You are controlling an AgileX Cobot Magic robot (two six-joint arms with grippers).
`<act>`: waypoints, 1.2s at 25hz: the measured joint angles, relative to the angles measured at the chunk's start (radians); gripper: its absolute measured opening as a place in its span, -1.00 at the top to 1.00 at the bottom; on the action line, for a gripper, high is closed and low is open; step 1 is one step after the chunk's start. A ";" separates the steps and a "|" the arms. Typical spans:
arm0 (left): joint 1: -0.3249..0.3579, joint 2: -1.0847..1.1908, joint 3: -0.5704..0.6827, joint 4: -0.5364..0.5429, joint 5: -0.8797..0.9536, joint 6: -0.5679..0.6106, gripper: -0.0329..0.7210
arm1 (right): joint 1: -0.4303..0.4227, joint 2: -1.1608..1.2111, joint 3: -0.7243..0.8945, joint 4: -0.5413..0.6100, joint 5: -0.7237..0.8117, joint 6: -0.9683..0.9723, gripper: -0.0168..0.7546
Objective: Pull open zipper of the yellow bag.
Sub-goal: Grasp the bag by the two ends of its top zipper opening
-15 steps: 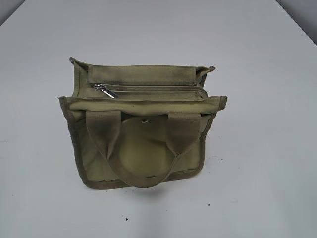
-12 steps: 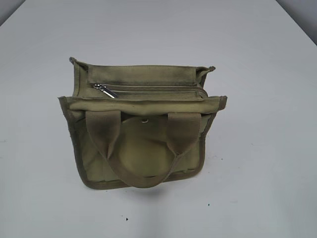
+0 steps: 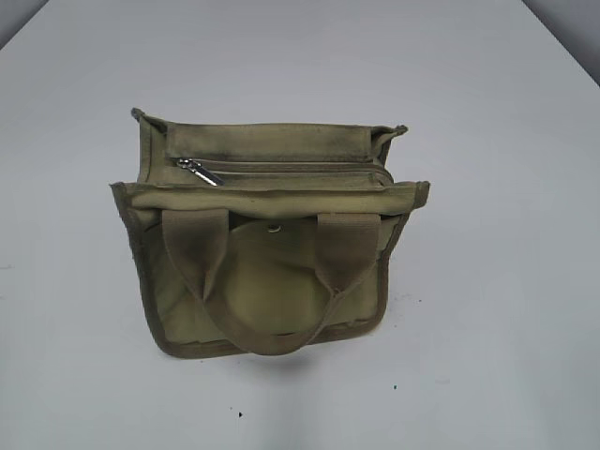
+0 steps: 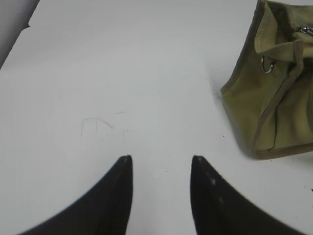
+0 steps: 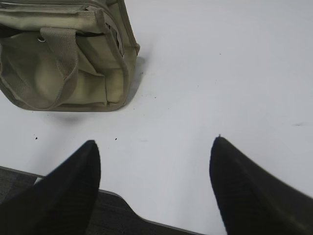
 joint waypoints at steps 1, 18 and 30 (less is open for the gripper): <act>0.000 0.000 0.000 0.000 0.000 0.000 0.09 | 0.000 0.000 0.000 0.000 0.000 0.000 -0.45; 0.000 0.000 0.000 -0.001 0.000 0.000 0.09 | 0.000 0.000 0.000 0.001 0.000 0.000 -0.45; 0.000 0.235 -0.010 -0.376 -0.229 0.001 0.09 | 0.004 0.175 -0.001 0.000 -0.033 0.000 -0.45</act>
